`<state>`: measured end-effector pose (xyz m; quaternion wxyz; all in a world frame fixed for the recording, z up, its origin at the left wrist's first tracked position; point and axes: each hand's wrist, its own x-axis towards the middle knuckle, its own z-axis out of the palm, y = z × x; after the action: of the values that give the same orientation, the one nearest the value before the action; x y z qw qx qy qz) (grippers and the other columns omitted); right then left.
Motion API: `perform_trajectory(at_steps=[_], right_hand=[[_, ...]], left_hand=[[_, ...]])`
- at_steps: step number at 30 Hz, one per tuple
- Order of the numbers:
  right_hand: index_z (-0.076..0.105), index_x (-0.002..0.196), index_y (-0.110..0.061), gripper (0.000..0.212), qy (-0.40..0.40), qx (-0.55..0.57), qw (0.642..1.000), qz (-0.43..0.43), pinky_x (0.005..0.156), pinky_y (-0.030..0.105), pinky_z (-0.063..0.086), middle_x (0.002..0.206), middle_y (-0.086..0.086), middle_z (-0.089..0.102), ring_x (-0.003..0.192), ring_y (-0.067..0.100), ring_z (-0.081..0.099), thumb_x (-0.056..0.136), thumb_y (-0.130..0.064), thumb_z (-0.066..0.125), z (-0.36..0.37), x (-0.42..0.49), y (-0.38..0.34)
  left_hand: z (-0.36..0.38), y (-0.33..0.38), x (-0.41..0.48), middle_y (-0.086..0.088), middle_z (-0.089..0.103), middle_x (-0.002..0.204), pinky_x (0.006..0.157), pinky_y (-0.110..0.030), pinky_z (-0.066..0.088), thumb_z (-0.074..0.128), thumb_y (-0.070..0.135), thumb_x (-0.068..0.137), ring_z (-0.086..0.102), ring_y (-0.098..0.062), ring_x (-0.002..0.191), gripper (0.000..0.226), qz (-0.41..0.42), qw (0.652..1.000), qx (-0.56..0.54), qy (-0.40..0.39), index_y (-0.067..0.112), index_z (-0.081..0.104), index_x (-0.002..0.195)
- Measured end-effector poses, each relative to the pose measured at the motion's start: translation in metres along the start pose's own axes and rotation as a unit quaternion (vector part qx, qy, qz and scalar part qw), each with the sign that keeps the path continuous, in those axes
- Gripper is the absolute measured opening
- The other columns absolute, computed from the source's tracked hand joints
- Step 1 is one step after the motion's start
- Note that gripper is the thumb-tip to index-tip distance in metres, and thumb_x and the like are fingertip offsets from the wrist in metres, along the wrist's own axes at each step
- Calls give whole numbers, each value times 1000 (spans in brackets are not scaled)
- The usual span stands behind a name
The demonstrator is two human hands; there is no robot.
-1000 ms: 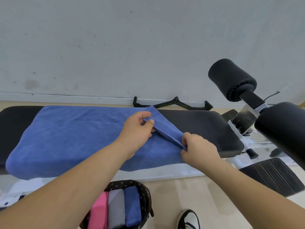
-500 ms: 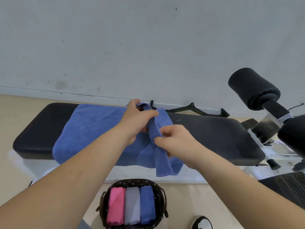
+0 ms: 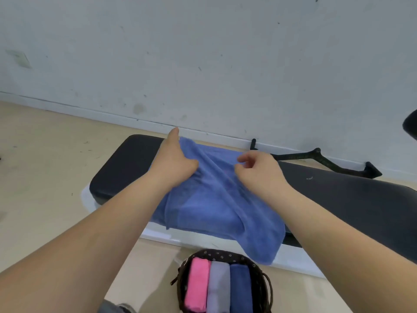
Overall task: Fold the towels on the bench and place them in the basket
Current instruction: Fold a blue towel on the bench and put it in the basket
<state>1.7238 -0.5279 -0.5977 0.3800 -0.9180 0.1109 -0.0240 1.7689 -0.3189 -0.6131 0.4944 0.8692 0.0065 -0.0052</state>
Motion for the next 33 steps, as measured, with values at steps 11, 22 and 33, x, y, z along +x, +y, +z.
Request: perform_trajectory(at_steps=[11,22,33], right_hand=[[53,98,-10,17,34,-98,984,143,59,30,40,87,4,54,71,22,52,90,-23,61,-17,33,67],[45,117,-15,24,163,-188,947,205,63,35,45,101,8,61,85,27,60,95,-13,53,-120,-19,144],[63,128,-22,29,-25,-145,985,-91,96,32,49,127,-6,66,116,17,60,101,-24,53,-73,24,79]], left_hand=[[24,-17,-1,-10,50,120,62,-26,42,58,16,88,55,-16,79,44,47,974,214,-50,8,56,132],[113,46,-42,1,33,150,84,-25,42,71,18,86,53,-11,98,76,88,982,110,-124,22,37,154],[133,61,-61,5,62,96,67,-30,56,57,5,92,58,-5,71,55,19,988,-22,-152,26,49,142]])
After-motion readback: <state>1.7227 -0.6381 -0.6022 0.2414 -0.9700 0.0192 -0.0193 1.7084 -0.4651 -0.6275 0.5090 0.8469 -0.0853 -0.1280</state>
